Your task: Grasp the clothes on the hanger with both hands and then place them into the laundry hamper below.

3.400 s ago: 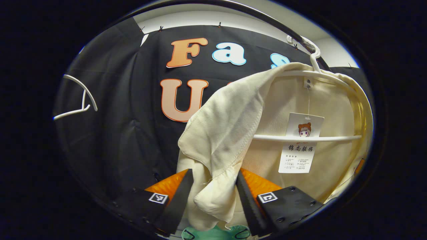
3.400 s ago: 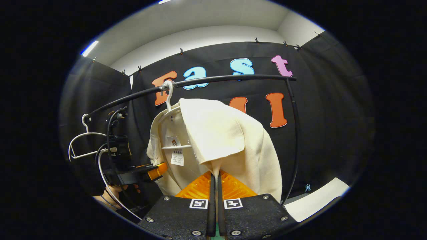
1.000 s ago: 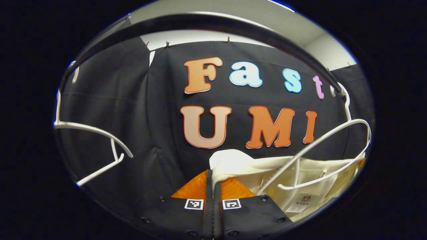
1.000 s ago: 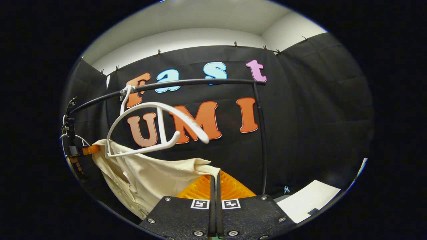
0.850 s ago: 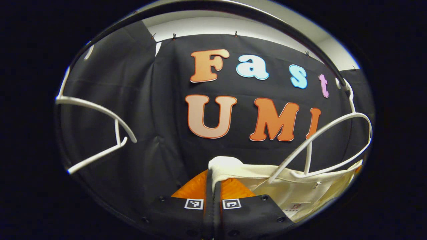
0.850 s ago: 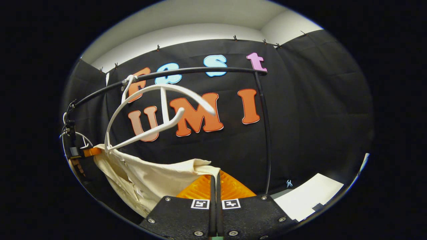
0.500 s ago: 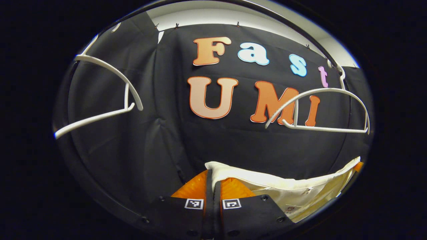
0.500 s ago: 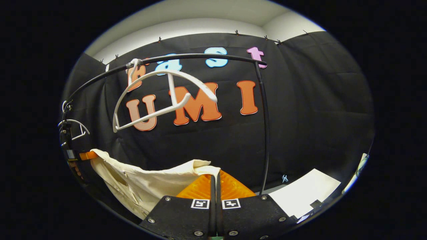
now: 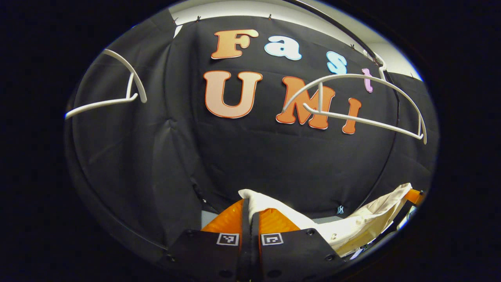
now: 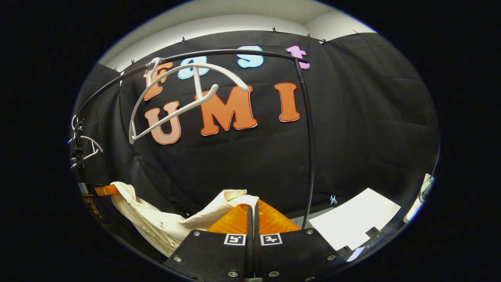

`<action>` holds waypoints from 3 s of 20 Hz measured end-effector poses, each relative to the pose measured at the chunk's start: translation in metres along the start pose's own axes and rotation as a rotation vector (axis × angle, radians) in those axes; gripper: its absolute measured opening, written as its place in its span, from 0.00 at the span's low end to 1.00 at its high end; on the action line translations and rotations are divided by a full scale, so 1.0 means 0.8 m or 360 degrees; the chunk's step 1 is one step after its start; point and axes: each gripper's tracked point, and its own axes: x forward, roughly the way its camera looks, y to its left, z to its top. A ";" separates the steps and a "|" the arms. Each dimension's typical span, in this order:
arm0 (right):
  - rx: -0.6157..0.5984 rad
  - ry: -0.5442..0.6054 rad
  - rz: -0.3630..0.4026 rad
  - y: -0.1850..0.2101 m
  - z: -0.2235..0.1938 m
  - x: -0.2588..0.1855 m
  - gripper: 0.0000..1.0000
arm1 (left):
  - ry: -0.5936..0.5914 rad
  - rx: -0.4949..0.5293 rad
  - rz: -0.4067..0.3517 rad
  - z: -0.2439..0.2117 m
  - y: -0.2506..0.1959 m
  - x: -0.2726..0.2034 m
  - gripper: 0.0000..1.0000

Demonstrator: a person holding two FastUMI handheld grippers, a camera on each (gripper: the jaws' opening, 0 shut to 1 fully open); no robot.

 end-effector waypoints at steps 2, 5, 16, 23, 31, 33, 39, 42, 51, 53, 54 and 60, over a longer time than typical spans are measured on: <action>0.0009 0.0008 0.0014 0.005 -0.007 0.001 0.00 | 0.0028 0.0013 -0.0043 -0.009 -0.022 0.003 0.07; 0.0025 0.0031 0.0045 0.016 -0.018 0.005 0.00 | 0.0073 0.0036 -0.0121 -0.021 -0.059 0.004 0.07; -0.0018 0.0290 0.0220 0.056 -0.122 0.031 0.00 | 0.0418 0.0036 -0.0329 -0.138 -0.168 0.008 0.05; -0.0164 0.0575 0.0280 0.056 -0.227 0.064 0.00 | 0.0738 0.0004 -0.0296 -0.245 -0.173 0.020 0.07; -0.0182 0.0878 0.0235 0.043 -0.328 0.076 0.02 | 0.1098 -0.0067 -0.0137 -0.377 -0.135 0.016 0.07; -0.0234 0.0971 0.0242 0.043 -0.348 0.076 0.03 | 0.1189 -0.0076 -0.0117 -0.402 -0.130 0.014 0.07; -0.0319 0.1236 0.0339 0.072 -0.426 0.063 0.06 | 0.1503 0.0020 -0.0093 -0.479 -0.124 0.002 0.08; -0.0300 0.1315 0.0340 0.081 -0.446 0.058 0.08 | 0.1607 0.0057 -0.0099 -0.501 -0.126 -0.004 0.11; -0.0238 0.1325 0.0279 0.061 -0.460 0.054 0.34 | 0.1656 -0.0125 -0.0067 -0.500 -0.130 -0.023 0.54; -0.0238 0.1282 0.0253 0.054 -0.443 0.053 0.53 | 0.1657 -0.0159 -0.0070 -0.499 -0.129 -0.026 0.75; -0.0235 0.1264 0.0232 0.046 -0.436 0.053 0.63 | 0.1659 -0.0156 -0.0081 -0.497 -0.130 -0.030 0.85; -0.0172 0.1193 0.0155 0.008 -0.401 0.052 0.96 | 0.1593 -0.0141 -0.0025 -0.478 -0.125 -0.033 0.92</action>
